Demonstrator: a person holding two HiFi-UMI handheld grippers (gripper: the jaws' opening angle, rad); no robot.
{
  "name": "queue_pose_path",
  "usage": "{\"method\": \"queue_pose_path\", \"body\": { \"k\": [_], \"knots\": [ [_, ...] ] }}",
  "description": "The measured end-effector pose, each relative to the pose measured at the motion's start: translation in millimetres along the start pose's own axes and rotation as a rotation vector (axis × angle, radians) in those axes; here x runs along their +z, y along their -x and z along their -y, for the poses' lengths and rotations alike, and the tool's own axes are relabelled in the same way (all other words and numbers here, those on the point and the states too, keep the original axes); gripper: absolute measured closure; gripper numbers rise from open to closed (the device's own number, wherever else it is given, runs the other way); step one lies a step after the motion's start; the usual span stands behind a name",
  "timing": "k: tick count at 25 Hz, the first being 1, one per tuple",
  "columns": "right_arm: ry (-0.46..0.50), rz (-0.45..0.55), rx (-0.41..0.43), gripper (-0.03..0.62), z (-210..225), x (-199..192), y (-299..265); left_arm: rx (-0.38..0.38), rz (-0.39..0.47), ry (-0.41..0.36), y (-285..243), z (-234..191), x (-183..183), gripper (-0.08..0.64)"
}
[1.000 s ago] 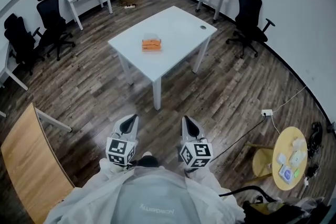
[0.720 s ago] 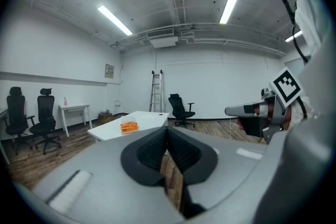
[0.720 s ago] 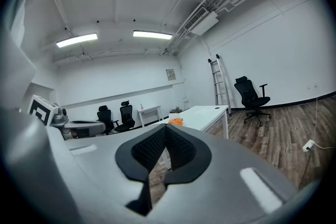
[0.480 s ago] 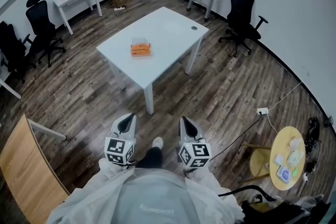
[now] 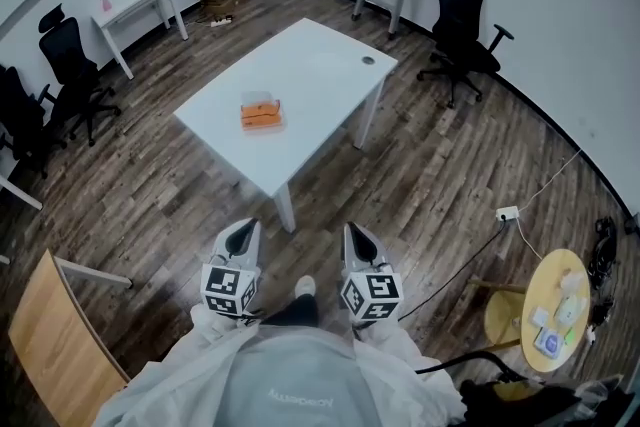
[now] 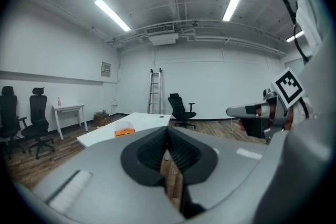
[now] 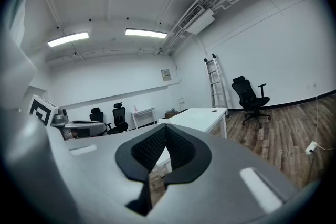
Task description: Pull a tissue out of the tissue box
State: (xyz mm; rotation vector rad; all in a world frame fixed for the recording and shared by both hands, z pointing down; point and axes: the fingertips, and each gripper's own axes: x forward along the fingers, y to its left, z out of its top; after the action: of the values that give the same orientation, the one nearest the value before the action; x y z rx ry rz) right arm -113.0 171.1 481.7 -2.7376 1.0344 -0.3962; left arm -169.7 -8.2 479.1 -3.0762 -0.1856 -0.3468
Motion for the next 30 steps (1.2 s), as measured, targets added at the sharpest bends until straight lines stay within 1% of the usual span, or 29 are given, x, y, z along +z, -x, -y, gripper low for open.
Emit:
{"method": "queue_pose_path", "body": {
  "k": [9, 16, 19, 24, 30],
  "knots": [
    [-0.013, -0.024, -0.017, 0.591, 20.0, 11.5, -58.1, -0.017, -0.025, 0.011, -56.5, -31.9, 5.8, 0.560],
    [0.021, -0.006, -0.022, 0.592, 29.7, 35.1, -109.5, -0.004, 0.003, 0.015, -94.7, -69.6, 16.9, 0.560],
    [0.033, 0.005, -0.019, 0.592, 32.5, 43.4, -124.1, 0.013, 0.010, 0.019, -106.1, -84.7, 18.6, 0.560],
    [0.041, -0.007, -0.016, 0.592, 35.4, 44.0, -140.7, 0.026, 0.017, 0.028, -117.4, -96.8, 17.8, 0.560],
    [0.048, -0.017, 0.004, 0.591, 35.9, 44.4, -160.9, 0.052, -0.001, 0.048, -125.7, -110.2, 8.3, 0.560]
  ]
}}
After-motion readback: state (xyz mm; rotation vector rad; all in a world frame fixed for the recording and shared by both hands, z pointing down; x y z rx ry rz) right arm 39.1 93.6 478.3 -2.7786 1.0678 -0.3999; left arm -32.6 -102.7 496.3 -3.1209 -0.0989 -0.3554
